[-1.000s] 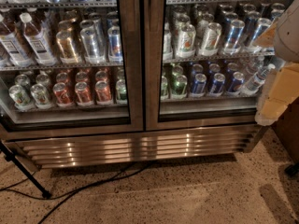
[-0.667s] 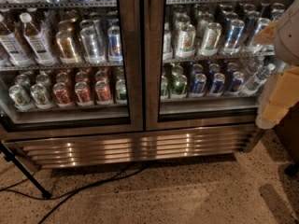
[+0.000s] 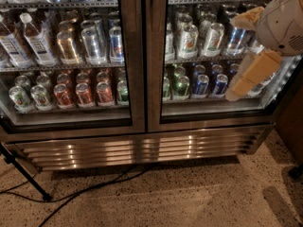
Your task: Open left fridge door
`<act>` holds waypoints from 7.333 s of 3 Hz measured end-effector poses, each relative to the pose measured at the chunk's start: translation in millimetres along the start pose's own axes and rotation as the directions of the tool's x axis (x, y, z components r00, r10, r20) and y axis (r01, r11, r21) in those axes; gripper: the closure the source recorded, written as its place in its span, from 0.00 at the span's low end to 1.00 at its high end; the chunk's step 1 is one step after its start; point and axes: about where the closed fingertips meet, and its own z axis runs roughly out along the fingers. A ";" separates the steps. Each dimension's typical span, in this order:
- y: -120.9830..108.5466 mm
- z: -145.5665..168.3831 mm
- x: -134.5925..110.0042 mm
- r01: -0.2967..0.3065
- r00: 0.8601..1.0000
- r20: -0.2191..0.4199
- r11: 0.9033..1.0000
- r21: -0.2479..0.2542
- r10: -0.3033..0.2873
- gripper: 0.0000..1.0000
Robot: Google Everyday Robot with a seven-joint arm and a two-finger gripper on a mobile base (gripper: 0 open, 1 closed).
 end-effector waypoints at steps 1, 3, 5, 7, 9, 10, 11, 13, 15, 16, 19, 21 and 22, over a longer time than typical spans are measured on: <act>-16.1 16.8 -25.8 -0.033 0.981 0.190 0.999 -0.033 0.038 0.00; -12.7 33.1 -41.5 0.049 0.971 0.237 0.998 -0.034 -0.039 0.00; -21.3 70.7 -100.5 0.166 0.924 0.356 0.985 -0.043 -0.140 0.00; -24.6 86.6 -136.8 0.226 0.893 0.407 0.973 -0.042 -0.190 0.05; -21.6 90.0 -142.7 0.249 0.901 0.379 0.967 -0.050 -0.212 0.00; -26.5 103.9 -152.8 0.240 0.874 0.438 0.971 -0.014 -0.210 0.00; -41.2 117.1 -164.7 0.204 0.858 0.474 0.978 0.038 -0.198 0.00; -66.3 113.1 -164.4 0.123 0.871 0.460 0.983 0.138 -0.174 0.15; -80.5 113.1 -166.9 0.100 0.869 0.465 0.981 0.166 -0.168 0.19; -86.4 120.0 -173.3 0.103 0.855 0.492 0.984 0.148 -0.163 0.18; -104.4 134.0 -181.0 0.114 0.838 0.521 0.985 0.128 -0.165 0.28; -107.7 136.3 -180.2 0.124 0.834 0.525 0.985 0.122 -0.170 0.35; -108.9 136.0 -179.0 0.127 0.833 0.526 0.984 0.122 -0.172 0.32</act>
Offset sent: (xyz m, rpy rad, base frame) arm 0.0196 0.0196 0.0046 0.1499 -0.0064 0.0441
